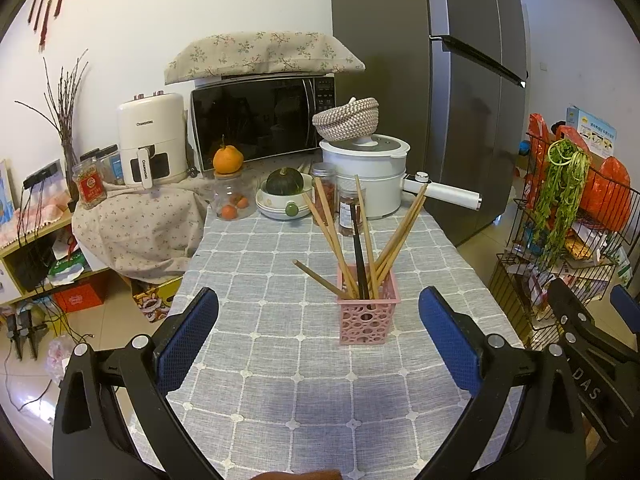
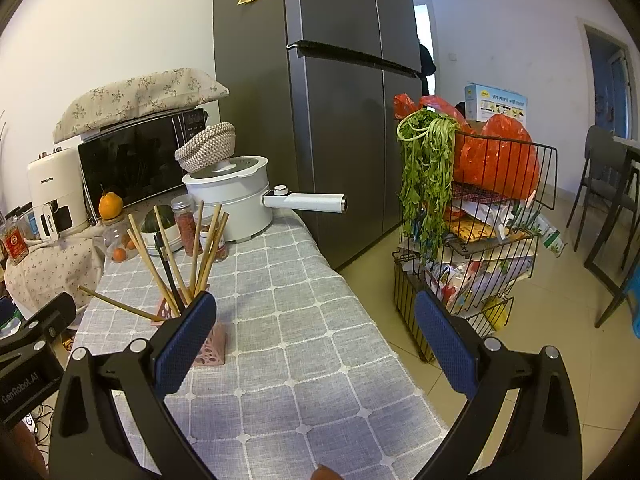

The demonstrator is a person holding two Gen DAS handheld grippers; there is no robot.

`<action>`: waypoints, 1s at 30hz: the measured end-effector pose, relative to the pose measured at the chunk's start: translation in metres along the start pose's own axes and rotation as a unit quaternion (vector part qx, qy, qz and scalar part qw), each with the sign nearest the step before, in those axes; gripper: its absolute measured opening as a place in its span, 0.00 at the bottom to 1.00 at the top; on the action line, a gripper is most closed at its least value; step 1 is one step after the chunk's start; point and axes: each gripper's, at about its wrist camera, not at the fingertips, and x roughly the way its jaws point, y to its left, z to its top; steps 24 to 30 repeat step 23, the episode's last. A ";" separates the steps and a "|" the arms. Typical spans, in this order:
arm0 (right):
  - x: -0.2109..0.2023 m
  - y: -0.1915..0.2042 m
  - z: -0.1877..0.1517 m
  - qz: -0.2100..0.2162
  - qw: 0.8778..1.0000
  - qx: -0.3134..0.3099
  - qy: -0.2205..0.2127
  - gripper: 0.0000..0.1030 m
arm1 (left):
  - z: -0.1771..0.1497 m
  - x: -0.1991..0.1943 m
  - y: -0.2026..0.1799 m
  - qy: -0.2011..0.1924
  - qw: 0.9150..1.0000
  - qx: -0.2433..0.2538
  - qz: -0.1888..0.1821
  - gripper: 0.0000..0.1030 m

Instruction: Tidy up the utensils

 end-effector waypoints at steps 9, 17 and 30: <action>0.002 0.000 -0.002 0.001 1.000 0.000 0.003 0.94 | -0.005 0.000 0.000 -0.008 1.000 0.006 0.002 0.87; 0.002 0.000 -0.002 0.001 1.000 0.001 0.004 0.94 | -0.005 0.004 -0.002 0.005 1.000 0.013 0.000 0.88; 0.003 -0.002 -0.005 0.002 1.000 0.002 0.006 0.94 | -0.004 0.003 -0.003 0.002 1.000 0.012 0.006 0.93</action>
